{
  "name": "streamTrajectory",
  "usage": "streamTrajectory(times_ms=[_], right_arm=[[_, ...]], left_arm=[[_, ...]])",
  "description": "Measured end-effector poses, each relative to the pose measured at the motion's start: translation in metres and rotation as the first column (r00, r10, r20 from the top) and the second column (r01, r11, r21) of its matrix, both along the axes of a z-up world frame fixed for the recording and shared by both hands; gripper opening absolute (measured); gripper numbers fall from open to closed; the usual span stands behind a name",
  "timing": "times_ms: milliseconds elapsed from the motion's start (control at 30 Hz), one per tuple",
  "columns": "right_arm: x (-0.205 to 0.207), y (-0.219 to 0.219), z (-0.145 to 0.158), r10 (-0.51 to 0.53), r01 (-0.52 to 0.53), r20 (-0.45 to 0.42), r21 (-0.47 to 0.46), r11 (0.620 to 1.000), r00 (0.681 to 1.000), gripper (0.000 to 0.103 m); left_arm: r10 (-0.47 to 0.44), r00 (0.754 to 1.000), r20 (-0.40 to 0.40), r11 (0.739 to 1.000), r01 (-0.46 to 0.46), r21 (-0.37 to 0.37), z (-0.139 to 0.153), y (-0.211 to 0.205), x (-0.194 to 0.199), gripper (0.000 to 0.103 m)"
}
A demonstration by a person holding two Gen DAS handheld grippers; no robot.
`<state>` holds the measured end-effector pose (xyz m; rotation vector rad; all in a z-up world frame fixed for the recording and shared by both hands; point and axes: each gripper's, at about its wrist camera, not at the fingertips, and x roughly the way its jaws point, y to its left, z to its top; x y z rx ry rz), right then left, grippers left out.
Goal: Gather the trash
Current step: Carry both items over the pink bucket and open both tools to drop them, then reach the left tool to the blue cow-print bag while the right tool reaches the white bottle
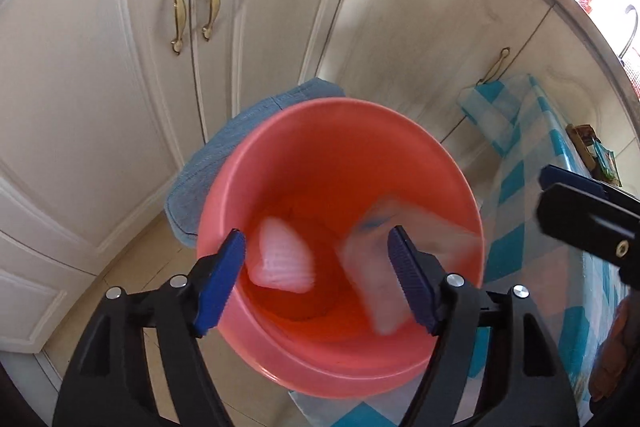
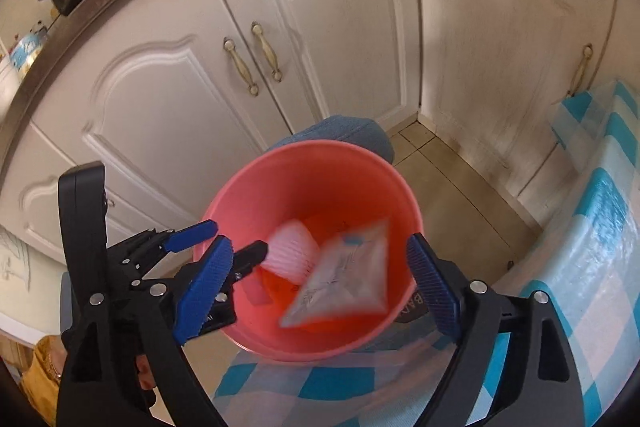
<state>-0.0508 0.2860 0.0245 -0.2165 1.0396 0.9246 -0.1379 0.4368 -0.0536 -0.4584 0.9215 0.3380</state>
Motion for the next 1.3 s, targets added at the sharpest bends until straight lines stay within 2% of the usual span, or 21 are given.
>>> streamTrajectory(times_ms=[167,433,600,733,900,1067,1233,1300], right_arm=[[0.002,-0.040,0.024,-0.069,0.067,0.036,0.062,0.996,0.997,0.088],[-0.011,-0.154,0.058,-0.242,0.219,0.080,0.227,0.949,0.967,0.091],[-0.017,-0.234,0.047,-0.345,0.329,0.009,0.271,0.904,0.939,0.092],[-0.014,-0.282,0.038,-0.383,0.379,-0.044,0.284,0.881,0.923,0.092],[-0.005,-0.340,0.043,-0.433,0.430,-0.066,0.329,0.841,0.899,0.092],[0.013,-0.407,0.052,-0.534,0.515,-0.039,0.335,0.789,0.844,0.092],[0.070,-0.470,0.061,-0.615,0.603,-0.095,0.360,0.712,0.783,0.092],[0.097,-0.483,0.064,-0.634,0.623,-0.096,0.347,0.701,0.768,0.091]], left_arm=[[0.030,0.998,0.049,0.999,-0.030,0.012,0.016,-0.006,-0.016,0.079],[-0.005,0.995,0.104,0.997,-0.003,0.075,0.051,-0.040,-0.046,0.080],[-0.018,0.993,0.120,0.993,0.004,0.116,0.074,-0.073,-0.048,0.080],[-0.079,0.991,0.107,0.985,0.061,0.164,0.096,-0.110,-0.035,0.080],[-0.199,0.973,0.119,0.962,0.170,0.215,0.128,-0.166,0.003,0.080],[-0.335,0.926,0.172,0.932,0.299,0.206,0.151,-0.218,0.064,0.080],[-0.429,0.872,0.238,0.902,0.397,0.169,0.164,-0.264,0.138,0.080],[-0.453,0.857,0.246,0.891,0.427,0.152,0.162,-0.282,0.171,0.080]])
